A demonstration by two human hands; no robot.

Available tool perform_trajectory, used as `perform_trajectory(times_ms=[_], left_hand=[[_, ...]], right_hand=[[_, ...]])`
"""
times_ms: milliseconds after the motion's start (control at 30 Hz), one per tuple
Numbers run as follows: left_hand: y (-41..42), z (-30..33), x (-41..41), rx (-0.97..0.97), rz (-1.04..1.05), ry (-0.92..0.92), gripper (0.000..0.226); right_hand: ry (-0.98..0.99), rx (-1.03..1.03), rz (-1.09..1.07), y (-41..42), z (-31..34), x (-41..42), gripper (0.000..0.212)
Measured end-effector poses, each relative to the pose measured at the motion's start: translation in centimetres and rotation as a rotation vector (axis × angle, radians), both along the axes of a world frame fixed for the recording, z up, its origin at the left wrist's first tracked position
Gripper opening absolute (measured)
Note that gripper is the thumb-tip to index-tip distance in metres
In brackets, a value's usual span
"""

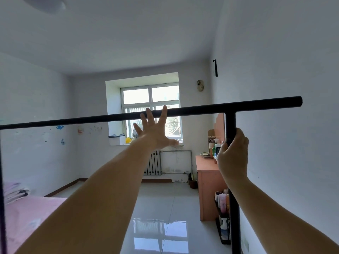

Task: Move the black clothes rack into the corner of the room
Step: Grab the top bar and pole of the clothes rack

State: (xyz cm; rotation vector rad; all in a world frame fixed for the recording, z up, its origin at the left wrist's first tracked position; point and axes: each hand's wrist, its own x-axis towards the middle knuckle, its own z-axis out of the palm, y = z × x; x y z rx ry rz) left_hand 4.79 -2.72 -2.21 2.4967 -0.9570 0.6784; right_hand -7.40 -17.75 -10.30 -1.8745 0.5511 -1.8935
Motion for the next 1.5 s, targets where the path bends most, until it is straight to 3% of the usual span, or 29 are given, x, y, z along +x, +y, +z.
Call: perform_trajectory(times_ms=[267,433,533,767,1033,1167,1500], left_hand=[[0.0,0.7,0.9,-0.093,-0.062,0.190,0.114],[-2.0,1.8,-0.3,-0.017,-0.229,0.016,0.101],[-3.2,2.6,-1.0,-0.051,-0.319,0.081,0.100],[-4.7,2.0,0.1,-0.161,-0.290,0.115,0.103],[-6.2,2.1,1.6,-0.236,-0.352,0.080,0.091],[-6.5,2.3,2.9,-0.233,-0.416,0.098,0.072],[-8.6,2.3,7.7,-0.202,-0.407,0.042,0.078]], right_hand=[[-0.002,0.007,0.161,2.0,-0.6,1.6,0.040],[0.095,0.039,0.287,1.7,-1.4,2.9,0.033],[0.208,0.110,0.385,1.3,-2.4,3.4,0.022],[0.342,0.142,0.529,1.4,-3.4,4.7,0.024],[0.380,0.124,0.540,0.9,-3.7,7.1,0.025],[0.381,0.091,0.518,0.5,-3.9,8.1,0.029],[0.326,0.059,0.501,-1.3,-3.9,12.3,0.021]])
